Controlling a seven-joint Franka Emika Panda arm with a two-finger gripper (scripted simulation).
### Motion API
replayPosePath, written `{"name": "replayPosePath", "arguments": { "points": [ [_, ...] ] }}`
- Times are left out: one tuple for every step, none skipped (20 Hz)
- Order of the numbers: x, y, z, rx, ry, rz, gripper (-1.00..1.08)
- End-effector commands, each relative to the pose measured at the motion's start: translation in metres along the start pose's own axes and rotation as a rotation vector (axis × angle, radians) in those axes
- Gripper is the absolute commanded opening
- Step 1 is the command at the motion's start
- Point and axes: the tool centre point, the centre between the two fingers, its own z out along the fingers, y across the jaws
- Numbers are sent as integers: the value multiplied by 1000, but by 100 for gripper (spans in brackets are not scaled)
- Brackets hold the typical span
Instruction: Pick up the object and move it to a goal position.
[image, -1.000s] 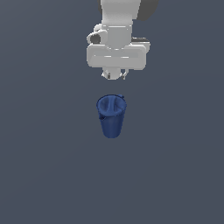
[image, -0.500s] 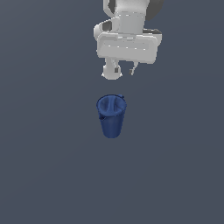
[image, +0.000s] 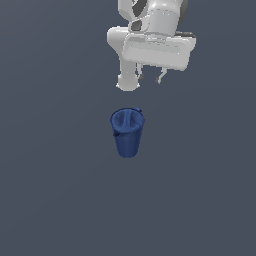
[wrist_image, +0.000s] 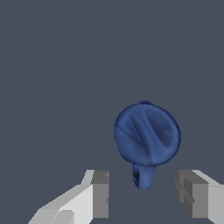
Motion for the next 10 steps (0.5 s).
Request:
{"name": "replayPosePath", "arguments": {
  "points": [
    [-5, -4, 0, -7, 41, 33, 28],
    [-7, -6, 1, -11, 57, 45, 28],
    [-9, -7, 2, -14, 72, 57, 28],
    [-12, -9, 3, -18, 88, 68, 28],
    [-14, -10, 4, -21, 103, 80, 28],
    [-17, -11, 6, -25, 117, 91, 28],
    [-19, -12, 8, -29, 132, 102, 28],
    [-22, -12, 10, -32, 146, 113, 28],
    [-24, -13, 12, -36, 160, 124, 28],
    [-27, -13, 15, -40, 173, 134, 28]
  ]
}}
